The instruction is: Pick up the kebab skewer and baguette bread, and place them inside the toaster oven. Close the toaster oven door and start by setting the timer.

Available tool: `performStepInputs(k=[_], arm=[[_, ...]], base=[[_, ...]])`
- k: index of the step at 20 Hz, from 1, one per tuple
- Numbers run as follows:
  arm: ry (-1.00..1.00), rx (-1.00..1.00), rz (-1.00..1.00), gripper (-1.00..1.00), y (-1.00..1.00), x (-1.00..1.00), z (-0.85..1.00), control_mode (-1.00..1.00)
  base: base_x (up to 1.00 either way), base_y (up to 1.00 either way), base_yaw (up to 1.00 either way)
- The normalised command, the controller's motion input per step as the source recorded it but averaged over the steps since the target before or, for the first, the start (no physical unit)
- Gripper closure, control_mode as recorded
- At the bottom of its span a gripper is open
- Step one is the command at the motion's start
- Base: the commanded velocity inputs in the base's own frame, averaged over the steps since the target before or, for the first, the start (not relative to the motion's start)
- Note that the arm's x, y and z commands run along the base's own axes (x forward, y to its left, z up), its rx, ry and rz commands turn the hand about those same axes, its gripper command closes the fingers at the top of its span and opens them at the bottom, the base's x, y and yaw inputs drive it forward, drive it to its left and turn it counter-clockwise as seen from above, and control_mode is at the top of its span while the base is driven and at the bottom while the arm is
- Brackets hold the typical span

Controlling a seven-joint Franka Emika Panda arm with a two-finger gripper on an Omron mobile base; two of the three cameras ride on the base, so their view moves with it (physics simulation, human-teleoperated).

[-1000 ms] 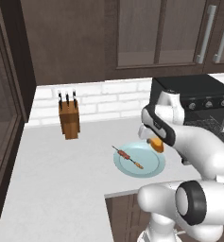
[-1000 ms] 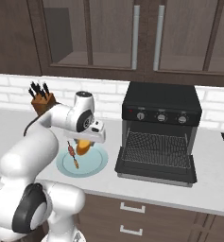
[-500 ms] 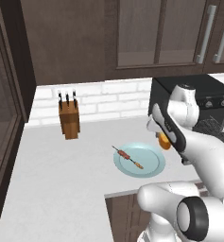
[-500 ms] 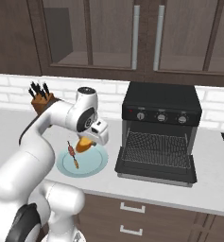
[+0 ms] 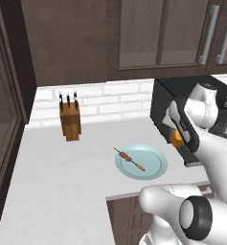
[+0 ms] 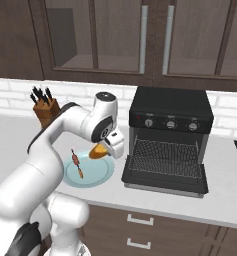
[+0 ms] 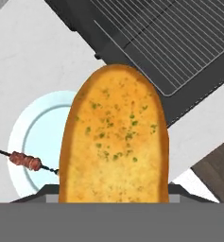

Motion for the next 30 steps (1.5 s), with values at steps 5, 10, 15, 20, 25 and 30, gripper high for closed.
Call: performStepInputs(k=[5,10,15,20,25,30], arm=[[-0.01,0.08,-0.35,1.0,-0.47,0.0,0.01,-1.0],[-0.02,0.08,-0.38,1.0,-0.5,0.0,0.0,-1.0],[-0.03,0.07,-0.38,1.0,-0.43,0.0,0.0,-1.0],[-0.04,0.07,-0.36,1.0,-0.35,0.05,0.0,-1.0],[-0.07,0.06,-0.3,1.0,-0.38,0.17,0.0,-1.0],[-0.1,0.08,-0.07,1.0,-0.59,0.09,0.0,-1.0]], base=[[0.0,0.0,0.0],[0.0,0.0,0.0],[0.0,0.0,0.0],[0.0,0.0,0.0],[0.0,0.0,0.0],[0.0,0.0,0.0]])
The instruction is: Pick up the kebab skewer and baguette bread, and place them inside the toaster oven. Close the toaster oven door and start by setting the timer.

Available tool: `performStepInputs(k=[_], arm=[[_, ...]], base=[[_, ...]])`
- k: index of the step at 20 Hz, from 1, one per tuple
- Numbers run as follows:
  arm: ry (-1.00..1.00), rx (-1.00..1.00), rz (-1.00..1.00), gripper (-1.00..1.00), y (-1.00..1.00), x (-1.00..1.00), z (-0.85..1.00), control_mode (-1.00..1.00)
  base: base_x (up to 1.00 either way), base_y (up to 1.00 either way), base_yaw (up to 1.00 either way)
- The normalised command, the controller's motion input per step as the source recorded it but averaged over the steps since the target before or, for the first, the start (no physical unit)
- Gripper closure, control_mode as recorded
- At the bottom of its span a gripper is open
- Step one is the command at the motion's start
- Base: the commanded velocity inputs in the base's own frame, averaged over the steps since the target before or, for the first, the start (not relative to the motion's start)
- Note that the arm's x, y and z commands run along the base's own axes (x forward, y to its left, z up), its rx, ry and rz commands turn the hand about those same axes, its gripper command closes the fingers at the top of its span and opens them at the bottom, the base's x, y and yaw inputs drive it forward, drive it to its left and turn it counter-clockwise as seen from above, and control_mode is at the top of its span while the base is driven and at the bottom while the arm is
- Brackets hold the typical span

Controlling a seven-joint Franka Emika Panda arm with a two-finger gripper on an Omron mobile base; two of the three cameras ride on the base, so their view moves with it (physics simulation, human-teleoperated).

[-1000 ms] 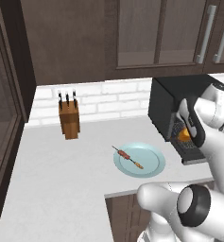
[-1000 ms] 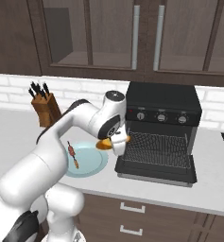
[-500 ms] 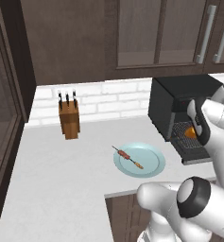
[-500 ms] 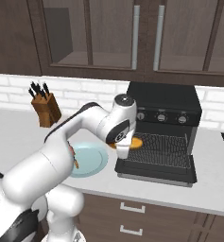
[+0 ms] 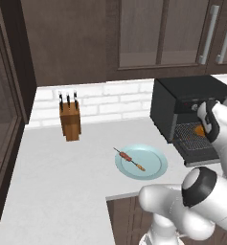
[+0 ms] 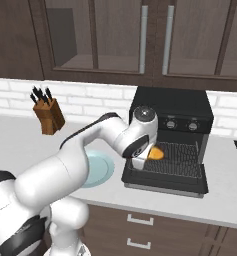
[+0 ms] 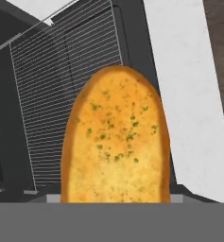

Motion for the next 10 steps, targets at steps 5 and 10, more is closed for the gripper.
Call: performStepInputs(k=[5,10], arm=[[-0.17,0.07,0.04,1.0,-0.34,0.06,0.0,-1.0],[-0.14,0.04,0.08,1.0,-0.25,0.2,0.0,-1.0]], base=[[0.0,0.0,0.0],[0.0,0.0,0.0]])
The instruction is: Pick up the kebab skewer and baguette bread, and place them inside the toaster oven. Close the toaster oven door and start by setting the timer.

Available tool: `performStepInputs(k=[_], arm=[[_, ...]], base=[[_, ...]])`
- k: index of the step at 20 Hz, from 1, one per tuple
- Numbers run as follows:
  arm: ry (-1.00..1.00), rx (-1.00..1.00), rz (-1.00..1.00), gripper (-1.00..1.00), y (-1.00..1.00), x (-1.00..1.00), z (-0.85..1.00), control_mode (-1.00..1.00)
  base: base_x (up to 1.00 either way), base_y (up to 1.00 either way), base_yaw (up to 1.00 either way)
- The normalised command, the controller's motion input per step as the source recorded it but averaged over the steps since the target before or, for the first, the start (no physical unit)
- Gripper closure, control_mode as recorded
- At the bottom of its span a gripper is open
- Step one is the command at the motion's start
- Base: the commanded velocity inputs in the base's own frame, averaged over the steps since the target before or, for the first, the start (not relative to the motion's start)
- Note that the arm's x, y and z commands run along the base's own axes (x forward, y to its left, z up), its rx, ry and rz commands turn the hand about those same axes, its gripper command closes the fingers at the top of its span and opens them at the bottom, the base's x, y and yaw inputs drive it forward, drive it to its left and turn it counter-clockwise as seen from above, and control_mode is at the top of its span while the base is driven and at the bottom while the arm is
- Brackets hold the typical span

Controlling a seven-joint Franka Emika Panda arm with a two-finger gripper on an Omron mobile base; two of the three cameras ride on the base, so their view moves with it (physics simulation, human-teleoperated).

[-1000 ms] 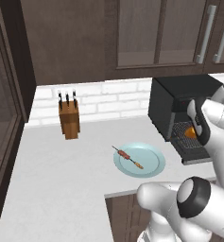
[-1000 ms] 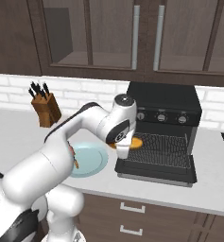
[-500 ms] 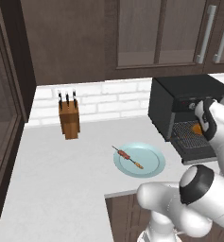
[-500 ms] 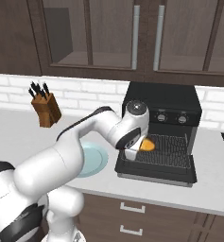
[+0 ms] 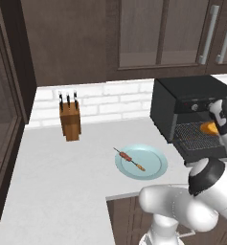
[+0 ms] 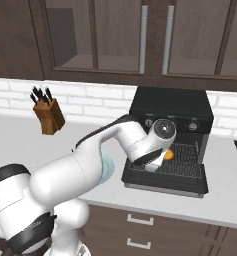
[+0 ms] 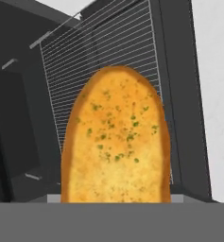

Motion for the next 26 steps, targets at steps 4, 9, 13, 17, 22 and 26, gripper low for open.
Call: performStepInputs(k=[4,9,13,17,22,26], arm=[[-0.11,0.0,0.01,1.0,-0.03,0.25,-0.01,-1.0],[-0.09,0.0,0.0,1.0,0.0,0.29,-0.1,-1.0],[-0.09,0.0,0.0,1.0,0.0,0.15,-0.14,-1.0],[-0.07,0.0,0.0,1.0,0.0,0.21,-0.16,-1.0],[-0.06,0.0,0.0,1.0,-0.02,0.16,-0.11,-1.0],[-0.08,0.0,0.0,1.0,-0.11,0.1,-0.01,-1.0]], base=[[0.0,0.0,0.0],[0.0,0.0,0.0],[0.0,0.0,0.0],[0.0,0.0,0.0],[0.0,0.0,0.0],[0.0,0.0,0.0]])
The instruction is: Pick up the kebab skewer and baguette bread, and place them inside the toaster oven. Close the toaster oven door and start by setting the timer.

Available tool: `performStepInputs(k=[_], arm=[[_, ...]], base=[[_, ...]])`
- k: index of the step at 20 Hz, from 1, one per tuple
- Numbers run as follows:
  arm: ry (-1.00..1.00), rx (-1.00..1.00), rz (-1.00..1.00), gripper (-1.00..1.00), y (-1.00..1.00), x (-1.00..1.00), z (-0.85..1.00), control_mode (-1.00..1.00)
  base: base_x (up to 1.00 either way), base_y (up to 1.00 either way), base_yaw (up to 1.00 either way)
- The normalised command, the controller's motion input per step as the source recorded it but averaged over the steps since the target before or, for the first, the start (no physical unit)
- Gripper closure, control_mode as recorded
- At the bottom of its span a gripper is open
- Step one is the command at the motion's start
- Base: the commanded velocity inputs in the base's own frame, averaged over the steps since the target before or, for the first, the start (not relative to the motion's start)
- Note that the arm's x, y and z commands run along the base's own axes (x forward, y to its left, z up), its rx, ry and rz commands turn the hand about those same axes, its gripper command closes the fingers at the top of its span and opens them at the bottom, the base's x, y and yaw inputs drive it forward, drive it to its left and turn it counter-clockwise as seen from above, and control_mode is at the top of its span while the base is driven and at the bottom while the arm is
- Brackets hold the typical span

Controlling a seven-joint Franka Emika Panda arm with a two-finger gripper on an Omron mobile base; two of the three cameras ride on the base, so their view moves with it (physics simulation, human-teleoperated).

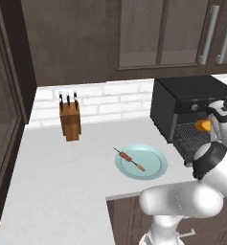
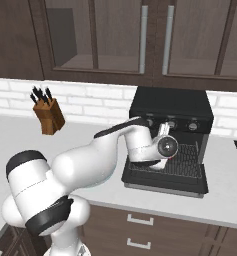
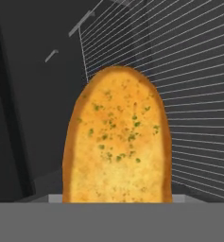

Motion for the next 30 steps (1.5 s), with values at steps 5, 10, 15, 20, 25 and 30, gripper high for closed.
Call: performStepInputs(k=[5,10,15,20,25,30], arm=[[-0.15,-0.01,0.01,1.0,-0.01,0.0,0.0,-1.0],[-0.08,-0.03,0.0,1.0,0.0,0.01,0.0,-1.0],[0.0,-0.05,0.0,1.0,0.0,0.01,0.0,-1.0],[0.0,-0.08,0.0,1.0,0.01,0.0,0.01,-1.0],[0.0,-0.09,0.0,1.0,0.16,0.04,0.01,-1.0],[0.0,-0.03,0.0,1.0,0.07,0.16,0.03,-1.0]], base=[[0.0,0.0,0.0],[0.0,0.0,0.0],[0.0,0.0,0.0],[0.0,0.0,0.0],[0.0,0.0,0.0],[0.0,0.0,0.0]])
